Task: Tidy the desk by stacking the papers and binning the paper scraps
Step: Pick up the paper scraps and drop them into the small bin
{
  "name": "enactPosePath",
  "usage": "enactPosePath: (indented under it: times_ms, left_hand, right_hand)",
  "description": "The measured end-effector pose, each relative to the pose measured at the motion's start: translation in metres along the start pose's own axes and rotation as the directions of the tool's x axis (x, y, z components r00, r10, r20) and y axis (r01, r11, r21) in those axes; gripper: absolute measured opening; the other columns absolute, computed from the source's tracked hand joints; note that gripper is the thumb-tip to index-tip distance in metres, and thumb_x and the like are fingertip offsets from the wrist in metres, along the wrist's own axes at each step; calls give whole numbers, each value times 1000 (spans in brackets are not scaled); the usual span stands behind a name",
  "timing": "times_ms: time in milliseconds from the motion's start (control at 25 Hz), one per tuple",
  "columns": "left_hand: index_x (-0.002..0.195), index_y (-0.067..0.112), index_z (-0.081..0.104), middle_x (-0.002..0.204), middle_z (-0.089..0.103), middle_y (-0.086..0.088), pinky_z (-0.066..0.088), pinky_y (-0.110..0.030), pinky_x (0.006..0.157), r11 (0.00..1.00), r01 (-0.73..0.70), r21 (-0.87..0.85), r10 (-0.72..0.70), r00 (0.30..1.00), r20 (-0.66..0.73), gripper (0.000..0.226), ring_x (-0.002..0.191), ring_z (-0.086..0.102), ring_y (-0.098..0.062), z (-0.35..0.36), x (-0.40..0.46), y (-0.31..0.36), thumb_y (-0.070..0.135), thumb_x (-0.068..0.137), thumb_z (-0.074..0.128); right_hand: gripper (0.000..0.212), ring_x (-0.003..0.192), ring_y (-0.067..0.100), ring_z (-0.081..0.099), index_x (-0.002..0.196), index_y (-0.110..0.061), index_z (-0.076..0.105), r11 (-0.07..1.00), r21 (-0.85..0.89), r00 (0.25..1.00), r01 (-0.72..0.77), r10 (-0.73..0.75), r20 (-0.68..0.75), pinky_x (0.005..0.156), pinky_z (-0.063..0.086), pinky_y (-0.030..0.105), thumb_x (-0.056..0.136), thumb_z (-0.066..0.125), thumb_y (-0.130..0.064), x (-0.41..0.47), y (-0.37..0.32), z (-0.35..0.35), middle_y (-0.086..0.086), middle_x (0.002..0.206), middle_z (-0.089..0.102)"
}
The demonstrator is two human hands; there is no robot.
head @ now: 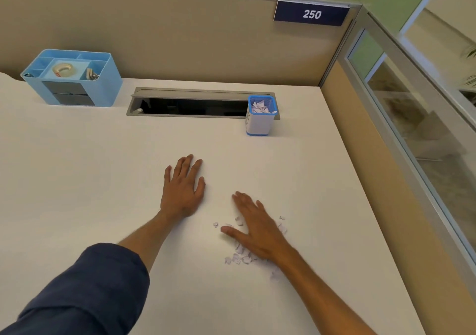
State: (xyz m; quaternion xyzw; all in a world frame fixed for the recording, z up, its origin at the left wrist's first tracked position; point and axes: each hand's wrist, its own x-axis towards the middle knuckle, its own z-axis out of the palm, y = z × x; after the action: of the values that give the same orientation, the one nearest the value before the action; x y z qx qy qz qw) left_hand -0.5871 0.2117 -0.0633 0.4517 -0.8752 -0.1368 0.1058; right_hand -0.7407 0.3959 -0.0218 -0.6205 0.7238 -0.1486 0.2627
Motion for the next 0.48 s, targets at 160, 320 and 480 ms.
enactPosePath:
  times_ms: [160, 320, 480]
  left_hand:
    - [152, 25, 27, 163, 18, 0, 4, -47, 121, 1000, -6, -6, 6, 1000, -2, 62, 150, 9, -18, 0, 0, -1, 46, 95, 19]
    - [152, 24, 27, 163, 18, -1, 4, -48, 121, 1000, -16, -11, 16, 1000, -3, 61, 150, 9, -19, 0, 0, -3, 46, 95, 20]
    - [152, 24, 26, 163, 17, 0, 3, -47, 121, 1000, -11, -5, 11, 1000, -1, 61, 150, 9, -18, 1, 0, -2, 45, 95, 19]
  right_hand:
    - [57, 146, 16, 21, 146, -27, 38, 959, -173, 973, 224, -231, -20, 118, 16, 36, 95, 43, -53, 2, -19, 29, 0, 158, 25]
    - [23, 115, 20, 60, 107, -17, 69, 876, -349, 895, 332, -410, -177, 97, 48, 36, 89, 57, -26, -19, -8, 35, 3, 125, 64]
    - [32, 113, 8, 55, 115, -21, 67, 979, -167, 896, 118, -177, -407, 102, 43, 33, 92, 54, -39, -51, 18, 13, -6, 125, 63]
